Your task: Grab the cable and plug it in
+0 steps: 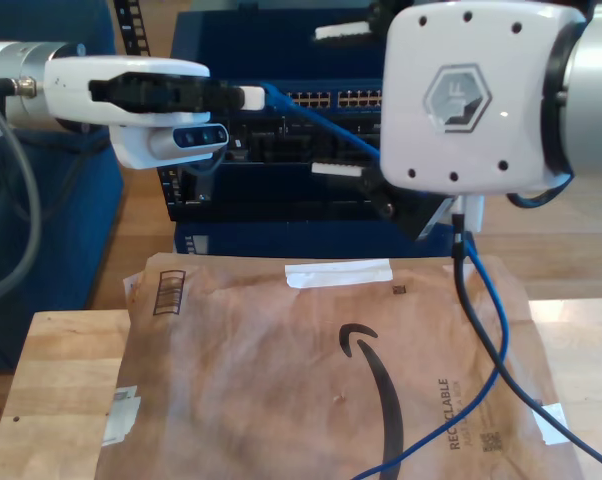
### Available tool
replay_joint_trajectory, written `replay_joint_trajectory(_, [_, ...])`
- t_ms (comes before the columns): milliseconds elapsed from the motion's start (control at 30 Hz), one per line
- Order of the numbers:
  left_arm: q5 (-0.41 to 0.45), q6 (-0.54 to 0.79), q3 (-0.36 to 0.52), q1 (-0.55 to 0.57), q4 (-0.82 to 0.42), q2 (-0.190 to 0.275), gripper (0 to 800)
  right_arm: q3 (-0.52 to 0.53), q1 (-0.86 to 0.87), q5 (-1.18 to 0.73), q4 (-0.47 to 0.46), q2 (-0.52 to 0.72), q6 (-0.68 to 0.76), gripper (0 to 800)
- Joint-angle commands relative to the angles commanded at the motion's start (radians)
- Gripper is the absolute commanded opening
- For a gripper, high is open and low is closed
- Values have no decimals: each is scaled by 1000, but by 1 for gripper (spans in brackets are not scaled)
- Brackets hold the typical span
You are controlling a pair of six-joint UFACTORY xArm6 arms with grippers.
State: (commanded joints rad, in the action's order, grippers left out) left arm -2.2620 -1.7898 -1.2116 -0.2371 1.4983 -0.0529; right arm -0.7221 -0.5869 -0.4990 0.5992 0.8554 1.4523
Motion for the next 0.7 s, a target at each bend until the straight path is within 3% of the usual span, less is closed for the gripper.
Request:
replay_joint_trajectory(433, [-46, -2, 2, 0, 2, -12, 2, 32, -98, 123, -3, -32, -64, 783])
replay_joint_trajectory(600, [-58, -2, 5, 0, 3, -14, 2, 35, -100, 152, 0, -35, -57, 551])
replay_joint_trajectory(700, [-58, -2, 8, 0, 3, -12, 2, 38, -100, 153, 2, -35, -55, 470])
